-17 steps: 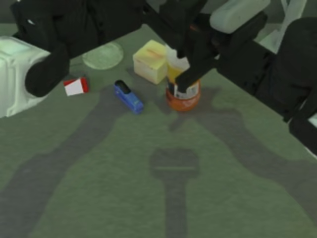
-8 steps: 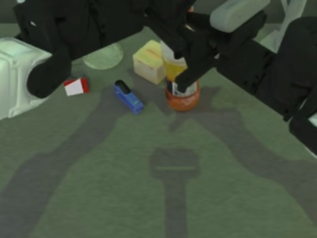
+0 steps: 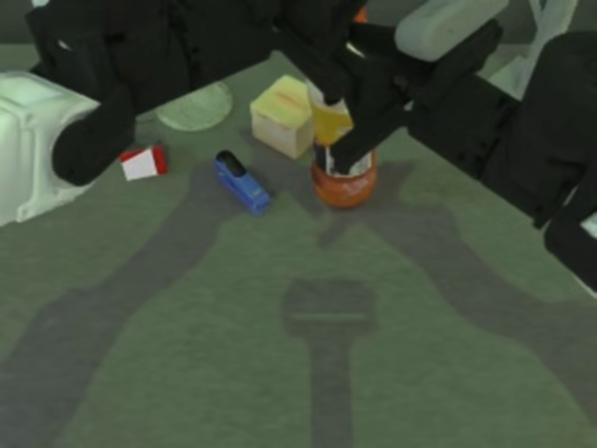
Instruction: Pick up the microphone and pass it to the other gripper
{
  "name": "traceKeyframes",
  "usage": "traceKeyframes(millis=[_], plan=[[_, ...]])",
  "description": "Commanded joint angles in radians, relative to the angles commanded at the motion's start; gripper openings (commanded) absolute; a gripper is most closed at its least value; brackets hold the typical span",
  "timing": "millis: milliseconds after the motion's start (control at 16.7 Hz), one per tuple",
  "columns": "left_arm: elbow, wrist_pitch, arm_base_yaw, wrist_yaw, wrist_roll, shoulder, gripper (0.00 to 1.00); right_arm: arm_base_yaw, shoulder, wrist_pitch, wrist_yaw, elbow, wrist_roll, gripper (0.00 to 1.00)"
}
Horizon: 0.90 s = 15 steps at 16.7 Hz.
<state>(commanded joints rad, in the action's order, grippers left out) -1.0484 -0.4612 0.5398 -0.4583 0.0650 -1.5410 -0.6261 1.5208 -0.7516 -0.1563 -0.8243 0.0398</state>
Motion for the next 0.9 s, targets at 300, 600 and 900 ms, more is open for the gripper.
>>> traceKeyframes(millis=[300, 600, 900], plan=[[0.000, 0.000, 0.000, 0.000, 0.000, 0.000, 0.00, 0.000, 0.000, 0.000, 0.000, 0.000, 0.000, 0.30], [0.000, 0.000, 0.000, 0.000, 0.000, 0.000, 0.00, 0.000, 0.000, 0.000, 0.000, 0.000, 0.000, 0.68], [0.000, 0.000, 0.000, 0.000, 0.000, 0.000, 0.00, 0.000, 0.000, 0.000, 0.000, 0.000, 0.000, 1.00]])
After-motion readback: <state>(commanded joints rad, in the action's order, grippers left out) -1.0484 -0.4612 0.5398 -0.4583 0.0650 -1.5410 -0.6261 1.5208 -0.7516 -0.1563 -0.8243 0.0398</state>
